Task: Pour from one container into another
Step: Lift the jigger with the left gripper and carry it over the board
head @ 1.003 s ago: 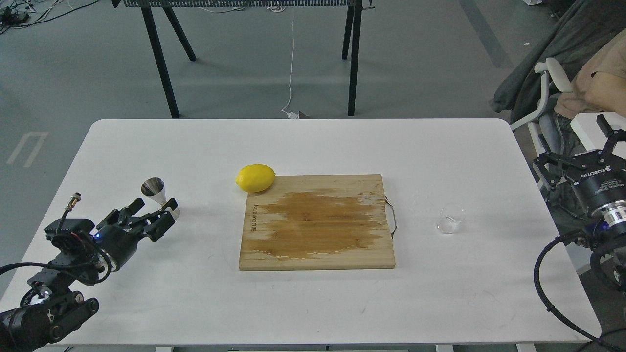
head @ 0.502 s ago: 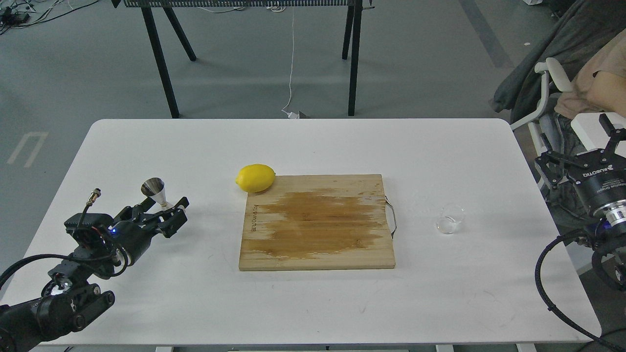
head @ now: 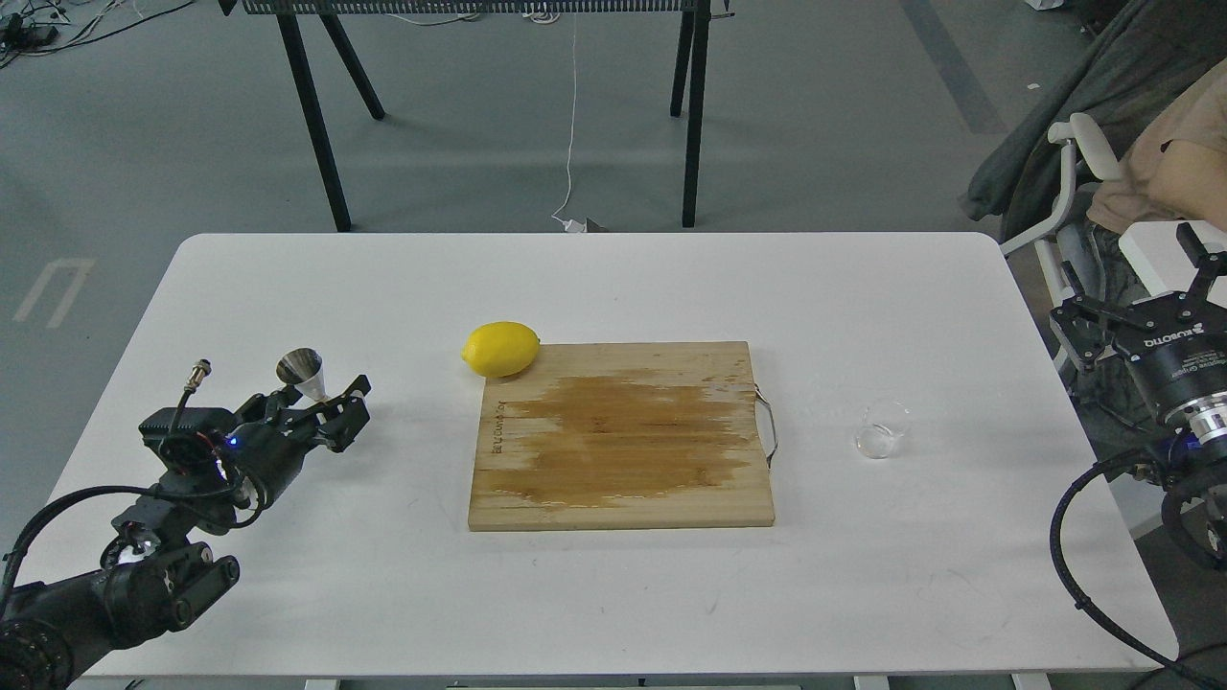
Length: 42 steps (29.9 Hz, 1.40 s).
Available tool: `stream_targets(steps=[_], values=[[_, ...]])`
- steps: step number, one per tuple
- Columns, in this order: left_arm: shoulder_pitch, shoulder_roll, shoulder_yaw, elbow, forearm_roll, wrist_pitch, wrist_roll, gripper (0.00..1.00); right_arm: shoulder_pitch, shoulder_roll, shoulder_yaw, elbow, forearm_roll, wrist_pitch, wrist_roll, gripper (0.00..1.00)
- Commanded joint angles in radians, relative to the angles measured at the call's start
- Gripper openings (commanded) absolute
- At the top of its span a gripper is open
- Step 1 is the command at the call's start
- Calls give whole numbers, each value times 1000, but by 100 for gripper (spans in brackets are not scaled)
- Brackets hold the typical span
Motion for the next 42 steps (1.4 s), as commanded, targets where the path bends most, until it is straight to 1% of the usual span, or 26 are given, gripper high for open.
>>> stream_targets(steps=[1,3,10,15,17,20,23,27,32,34,36,39,42], values=[[-5,-1,14,11,0,0,0,60,0,0,0,1,0,0,0,99],[-5,-1,14,28,0,0,0,49,0,2,0,2,0,0,0,99],[-16,-1,14,31,0,0,0,21,0,2,-1,1,0,0,2,99],[-23,1,14,31,-2,0,0,8,0,2,0,0,0,0,0,99],[-26,3,15,31,0,0,0,6,0,2,0,0,0,0,0,99],[-31,7,12,29,-2,0,0,6,0,2,0,0,0,0,0,99],[-89,10,11,2,0,0,0,6,0,2,-1,0,0,0,0,99],[-227,29,12,-81,0,0,0,6,2,2,-1,1,0,0,0,99],[-293,18,25,-243,3,0,0,6,2,2,0,-3,-2,0,0,99],[-315,-20,61,-279,11,0,0,6,2,2,-1,-6,-2,0,0,99],[-324,-86,86,-288,23,0,0,6,2,2,-1,-18,-2,0,0,99],[-312,-174,110,-299,43,0,0,6,2,2,-1,-22,-2,0,0,99],[-303,-250,181,-302,69,0,0,6,2,2,-3,-22,-2,0,0,99]])
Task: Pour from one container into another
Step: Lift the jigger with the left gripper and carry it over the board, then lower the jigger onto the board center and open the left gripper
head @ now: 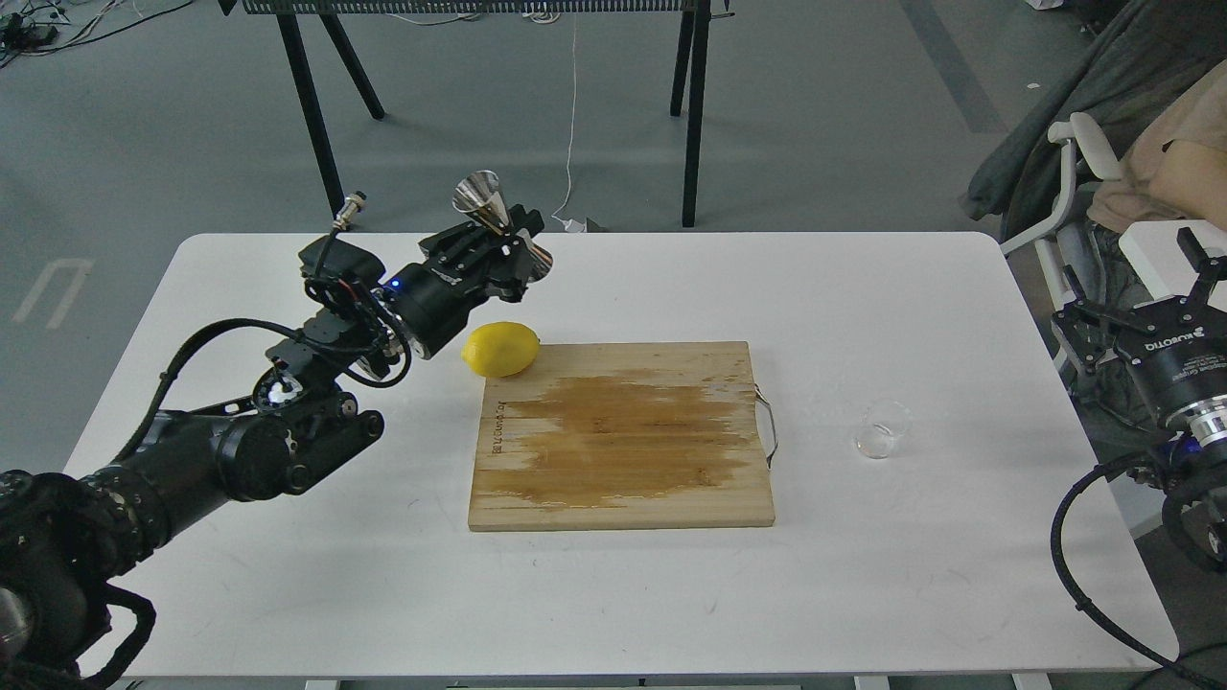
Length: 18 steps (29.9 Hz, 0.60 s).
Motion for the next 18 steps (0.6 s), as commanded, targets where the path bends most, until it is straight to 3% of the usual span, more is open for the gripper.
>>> stream_targets(steps=[1,4,18], values=[[20,-94,80,-2,29,0,0,6,0,0,-2,-1,0,0,0,99],[53,-160,115,15,49,0,0,6,0,-2,-3,-1,-2,0,-2,99],[98,-160,138,153,121,0,0,6,-6,0,-6,1,0,0,-2,99]])
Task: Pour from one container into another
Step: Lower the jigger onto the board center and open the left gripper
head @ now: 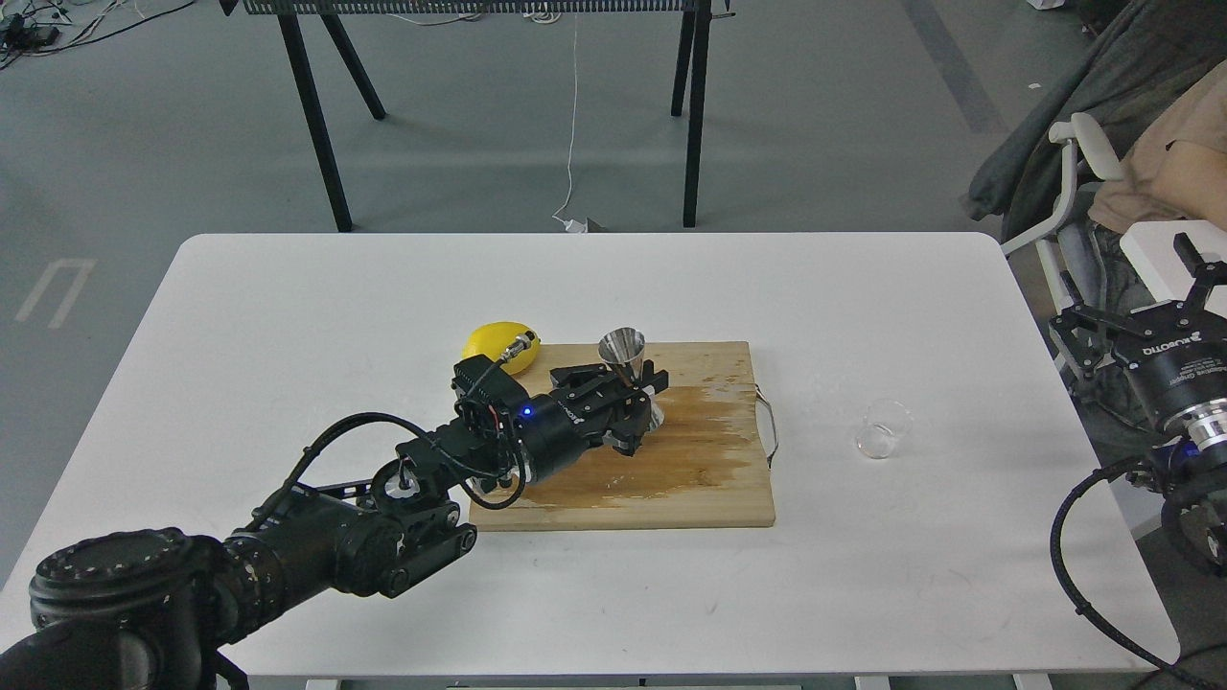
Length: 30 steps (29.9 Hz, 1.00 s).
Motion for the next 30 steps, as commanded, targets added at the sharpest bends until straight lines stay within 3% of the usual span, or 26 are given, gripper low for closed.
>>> stream_targets(steps=[1,12,30], values=[[4,0,9,9,0,0,0,6,-1,1,-2,0,0,0,0,99],[15,0,30,65,0,0,0,10,-4,1,0,-1,0,0,1,99],[17,0,30,55,0,0,0,37,-7,3,-3,-6,0,0,1,99]])
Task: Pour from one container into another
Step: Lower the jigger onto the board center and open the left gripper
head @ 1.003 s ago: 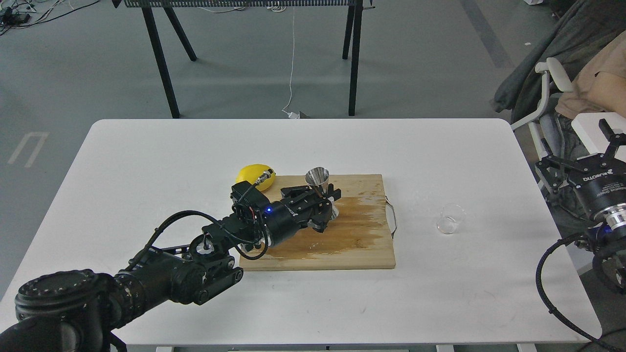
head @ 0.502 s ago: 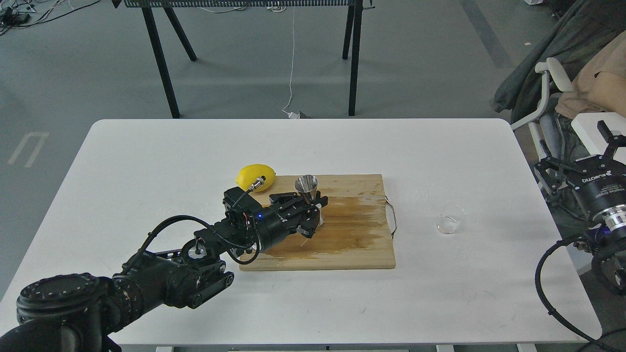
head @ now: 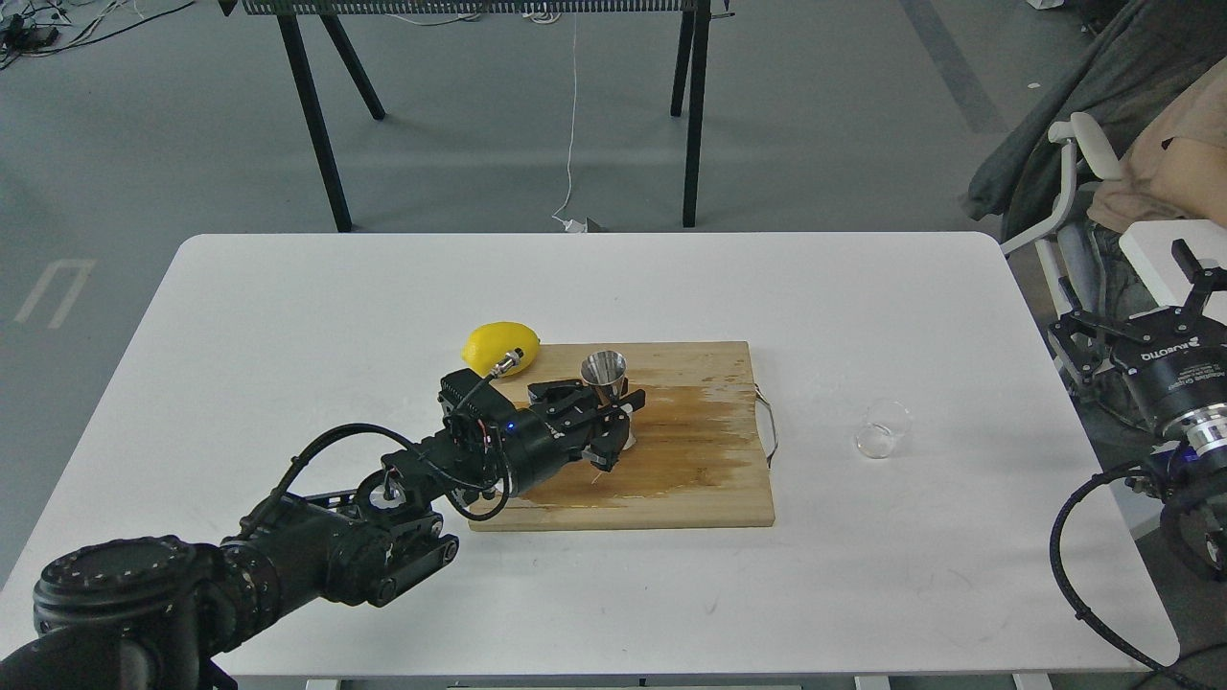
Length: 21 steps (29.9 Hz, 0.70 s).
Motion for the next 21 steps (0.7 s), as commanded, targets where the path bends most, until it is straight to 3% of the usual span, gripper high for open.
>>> stream_targets(steps=[1,8,10,15,21], values=[[2,0,0,-3,0,0,0,39,0,1,-2,-2,0,0,0,99],[10,0,0,-6,0,0,0,58,0,1,-2,-4,0,0,0,99],[10,0,0,-9,0,0,0,74,0,1,-2,-4,0,0,0,99],[10,0,1,-29,0,0,0,94,-5,1,-2,-4,0,0,0,99],[19,0,1,-30,0,0,0,94,-8,1,0,-4,0,0,0,99]])
